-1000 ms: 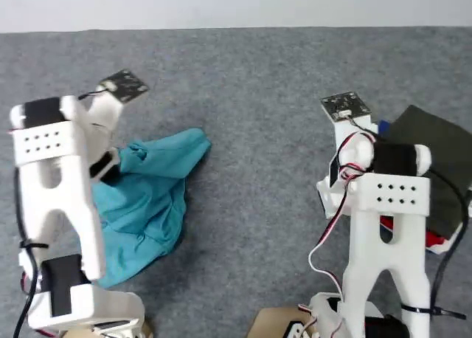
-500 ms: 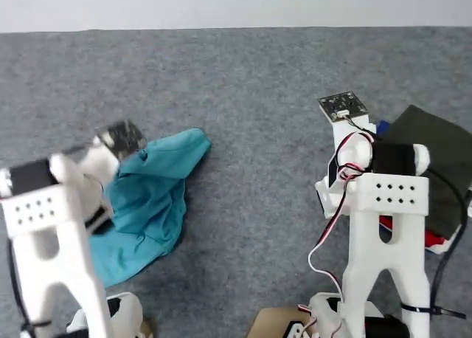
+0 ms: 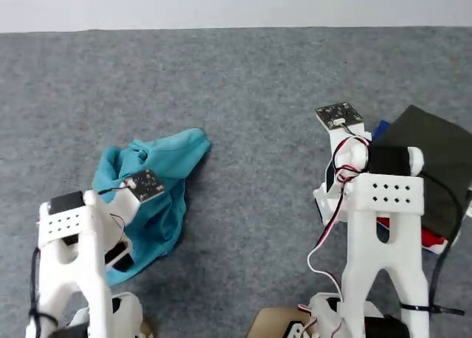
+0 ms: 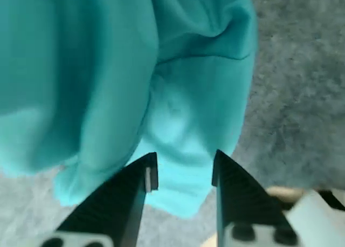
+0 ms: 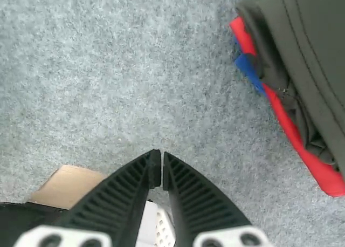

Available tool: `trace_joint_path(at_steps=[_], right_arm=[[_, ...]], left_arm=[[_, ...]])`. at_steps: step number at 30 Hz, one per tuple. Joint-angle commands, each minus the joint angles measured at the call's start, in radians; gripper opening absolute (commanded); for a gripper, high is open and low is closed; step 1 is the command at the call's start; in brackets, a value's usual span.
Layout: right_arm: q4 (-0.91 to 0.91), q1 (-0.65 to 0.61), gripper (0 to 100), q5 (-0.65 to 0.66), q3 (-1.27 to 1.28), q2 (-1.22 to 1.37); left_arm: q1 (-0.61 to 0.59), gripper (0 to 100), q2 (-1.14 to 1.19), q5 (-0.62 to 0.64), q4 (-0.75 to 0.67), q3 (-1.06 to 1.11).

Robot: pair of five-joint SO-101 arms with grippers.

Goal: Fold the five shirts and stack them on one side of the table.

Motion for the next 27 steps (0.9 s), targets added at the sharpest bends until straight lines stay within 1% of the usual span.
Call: trace_joint_path(at_steps=[1,3,4,6,7,11,13,16,19,21,24,27], right_arm=[[0.038,-0.004,0.9,-0.003,-0.006,-0.019],[0.038,-0.004,0.9,-0.003,-0.006,-0.019],[0.038,-0.004,0.9,-0.003,-0.008,-0.019],[0.038,-0.004,0.9,-0.003,-0.008,-0.019],[0.038,-0.004,0.9,-0.003,-0.008,-0.019],[0.039,-0.004,0.9,-0.003,-0.009,-0.021],[0.039,-0.004,0.9,-0.003,-0.009,-0.022],[0.039,-0.004,0.9,-0.003,-0.009,-0.027],[0.039,-0.004,0.9,-0.003,-0.009,-0.030],[0.039,-0.004,0.9,-0.003,-0.011,-0.030],[0.039,-0.005,0.9,-0.003,-0.011,-0.030],[0.039,-0.010,0.9,-0.003,-0.011,-0.030]], left_arm=[[-0.009,17,0.103,-0.009,-0.123,0.028],[-0.009,17,0.187,-0.009,-0.193,0.038],[-0.009,17,0.226,-0.009,-0.206,0.024],[-0.009,16,0.307,-0.008,-0.186,-0.035],[-0.009,14,0.341,-0.008,-0.173,-0.062],[-0.008,0,0.425,-0.008,-0.109,-0.183],[-0.009,1,0.417,-0.006,-0.051,-0.246],[-0.009,0,0.348,-0.005,0.052,-0.341],[-0.009,0,0.209,-0.003,0.152,-0.438],[-0.009,0,0.098,0.009,0.193,-0.503],[-0.006,0,-0.035,0.130,0.206,-0.611],[-0.003,0,-0.114,0.253,0.209,-0.748]])
